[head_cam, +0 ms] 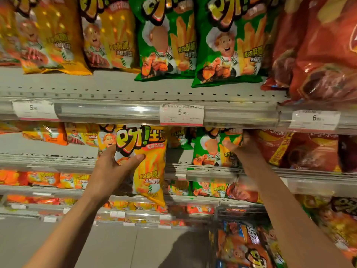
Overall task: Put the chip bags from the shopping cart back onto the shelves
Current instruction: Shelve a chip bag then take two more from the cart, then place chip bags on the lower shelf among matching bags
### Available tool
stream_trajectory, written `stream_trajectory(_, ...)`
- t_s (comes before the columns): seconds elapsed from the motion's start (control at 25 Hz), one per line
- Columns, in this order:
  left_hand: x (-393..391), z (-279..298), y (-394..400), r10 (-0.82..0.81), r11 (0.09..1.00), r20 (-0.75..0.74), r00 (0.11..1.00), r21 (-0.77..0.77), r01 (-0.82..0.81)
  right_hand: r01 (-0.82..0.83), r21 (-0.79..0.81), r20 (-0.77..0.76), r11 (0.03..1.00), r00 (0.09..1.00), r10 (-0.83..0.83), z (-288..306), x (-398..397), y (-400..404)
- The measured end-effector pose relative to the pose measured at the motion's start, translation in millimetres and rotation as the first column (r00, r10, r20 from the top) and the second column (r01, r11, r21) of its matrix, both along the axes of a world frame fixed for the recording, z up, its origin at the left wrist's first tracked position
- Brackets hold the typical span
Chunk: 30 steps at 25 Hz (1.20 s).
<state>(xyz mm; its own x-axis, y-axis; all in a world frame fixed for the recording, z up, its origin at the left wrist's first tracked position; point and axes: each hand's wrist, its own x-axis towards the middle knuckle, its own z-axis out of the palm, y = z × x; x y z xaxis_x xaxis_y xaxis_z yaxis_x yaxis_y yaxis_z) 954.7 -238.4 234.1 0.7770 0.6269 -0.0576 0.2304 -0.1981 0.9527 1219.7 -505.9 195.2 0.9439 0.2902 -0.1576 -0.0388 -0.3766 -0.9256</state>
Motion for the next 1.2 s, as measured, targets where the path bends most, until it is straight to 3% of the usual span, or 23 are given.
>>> stream_trajectory(0.56,10.1,0.8,-1.5,-0.03,0.998,0.013,0.999,-0.046,0.03,0.025,0.078,-0.008,0.997,1.0,-0.025,-16.7,5.9,4.8)
stream_trajectory(0.72,-0.6,-0.5,0.4,-0.029,0.999,0.037,0.999,-0.016,0.029,0.108,0.092,0.278,0.99,0.952,-0.13,-15.7,-15.7,3.6)
stream_trajectory(0.84,-13.5,-5.4,3.1,-0.037,0.999,0.035,0.999,-0.028,0.038,0.264,0.058,0.551,0.963,0.796,-0.251,-11.6,-36.5,6.4)
stream_trajectory(0.96,-29.0,-9.6,7.4,-0.087,0.996,0.024,0.996,-0.012,0.087,0.271,0.098,0.7,0.958,0.666,-0.26,-1.7,-57.9,24.1)
stream_trajectory(1.08,-45.2,-14.2,13.7,-0.13,0.991,0.018,0.991,-0.018,0.13,0.151,0.034,0.707,0.988,0.695,-0.13,0.8,-81.2,54.5)
stream_trajectory(1.2,-66.0,-15.8,44.9,-0.033,0.995,0.011,0.999,-0.09,0.034,-0.055,0.016,0.671,0.998,0.74,0.029,-2.0,-108.1,93.7)
